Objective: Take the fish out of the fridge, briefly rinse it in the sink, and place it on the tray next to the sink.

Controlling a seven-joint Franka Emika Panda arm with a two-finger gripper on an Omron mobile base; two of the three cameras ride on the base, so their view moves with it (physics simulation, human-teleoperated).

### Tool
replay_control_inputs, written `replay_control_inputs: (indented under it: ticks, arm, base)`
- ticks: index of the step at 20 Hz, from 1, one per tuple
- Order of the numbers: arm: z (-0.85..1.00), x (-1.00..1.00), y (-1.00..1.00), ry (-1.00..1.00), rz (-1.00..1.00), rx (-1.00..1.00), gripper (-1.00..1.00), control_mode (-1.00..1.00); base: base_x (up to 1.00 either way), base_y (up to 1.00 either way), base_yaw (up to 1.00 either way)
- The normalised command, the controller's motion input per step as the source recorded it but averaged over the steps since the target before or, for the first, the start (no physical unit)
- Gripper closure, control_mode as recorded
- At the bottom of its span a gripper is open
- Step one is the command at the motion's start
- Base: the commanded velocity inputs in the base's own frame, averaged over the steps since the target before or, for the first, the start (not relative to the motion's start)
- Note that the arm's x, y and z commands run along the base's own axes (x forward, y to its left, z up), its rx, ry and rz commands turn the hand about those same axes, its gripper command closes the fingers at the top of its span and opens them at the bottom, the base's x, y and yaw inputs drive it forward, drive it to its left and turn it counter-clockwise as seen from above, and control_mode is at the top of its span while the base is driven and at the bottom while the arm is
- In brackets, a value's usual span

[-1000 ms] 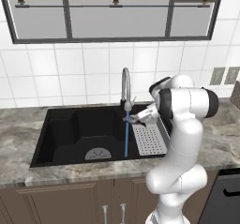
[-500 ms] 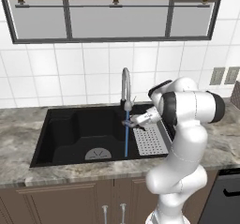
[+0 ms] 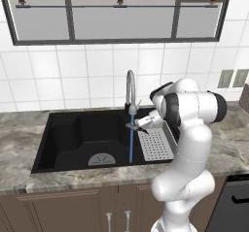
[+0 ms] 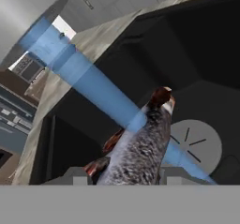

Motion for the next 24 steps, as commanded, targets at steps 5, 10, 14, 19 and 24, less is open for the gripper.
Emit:
replay_control_inputs:
  ticks: [5, 10, 14, 19, 24]
  arm:
    - [-0.09, 0.11, -0.04, 0.0, 0.0, -0.02, 1.0, -1.0]
    - [-0.02, 0.08, -0.07, 0.0, 0.0, -0.02, 1.0, -1.0]
    - [0.0, 0.04, -0.07, -0.01, 0.0, -0.06, 1.0, -1.0]
    - [0.06, -0.54, 0.01, -0.09, -0.01, -0.05, 1.0, -1.0]
    - [0.41, -1.0, 0.16, -0.12, -0.09, 0.0, 1.0, -1.0]
  base:
    - [0.0, 0.0, 0.0]
    - [0.0, 0.0, 0.0]
    - [0.0, 0.0, 0.0]
    - [0.0, 0.0, 0.0]
    - [0.0, 0.0, 0.0]
